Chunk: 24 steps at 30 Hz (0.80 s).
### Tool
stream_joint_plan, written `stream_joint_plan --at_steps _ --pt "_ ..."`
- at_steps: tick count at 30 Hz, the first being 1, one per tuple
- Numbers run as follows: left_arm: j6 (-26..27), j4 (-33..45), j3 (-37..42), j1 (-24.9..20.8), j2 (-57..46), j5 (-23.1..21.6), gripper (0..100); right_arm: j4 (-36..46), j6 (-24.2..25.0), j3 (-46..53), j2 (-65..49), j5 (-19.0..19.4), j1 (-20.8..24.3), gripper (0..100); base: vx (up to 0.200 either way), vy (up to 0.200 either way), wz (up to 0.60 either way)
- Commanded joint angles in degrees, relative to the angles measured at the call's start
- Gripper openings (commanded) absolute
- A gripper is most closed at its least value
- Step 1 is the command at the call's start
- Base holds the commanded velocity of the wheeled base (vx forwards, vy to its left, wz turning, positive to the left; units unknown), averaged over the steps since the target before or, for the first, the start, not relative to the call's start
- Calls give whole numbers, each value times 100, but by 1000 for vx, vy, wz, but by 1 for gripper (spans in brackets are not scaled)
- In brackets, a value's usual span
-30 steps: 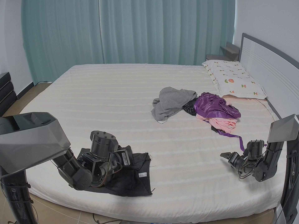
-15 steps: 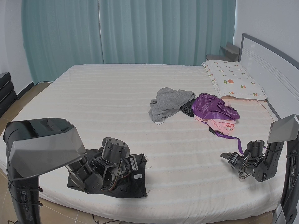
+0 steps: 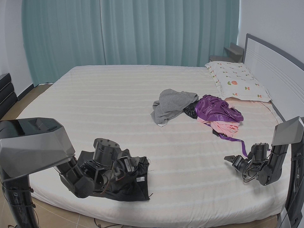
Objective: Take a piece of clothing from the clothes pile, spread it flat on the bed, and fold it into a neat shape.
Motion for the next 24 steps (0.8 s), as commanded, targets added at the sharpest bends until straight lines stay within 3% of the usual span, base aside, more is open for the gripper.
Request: stream_joint_plan --at_steps 1,7,8,11,21,24 --pt "-50 -411 775 470 -182 -222 100 2 -9 2 9 1 0 100 0 0 0" --pt "-129 -1255 1602 830 -156 -495 100 2 -9 2 9 1 0 100 0 0 0" --pt "-331 -1343 1672 935 -182 -565 100 2 0 2 9 1 0 100 0 0 0" --pt "-744 -1369 1672 1067 -129 -758 100 2 -9 2 9 1 0 100 0 0 0" --pt "-1008 -1396 1760 1428 2 -952 100 11 -70 2 9 -8 0 100 0 0 0" --pt "-1236 -1387 1777 1603 -6 -1189 100 11 -114 -7 61 -25 9 100 0 200 0"
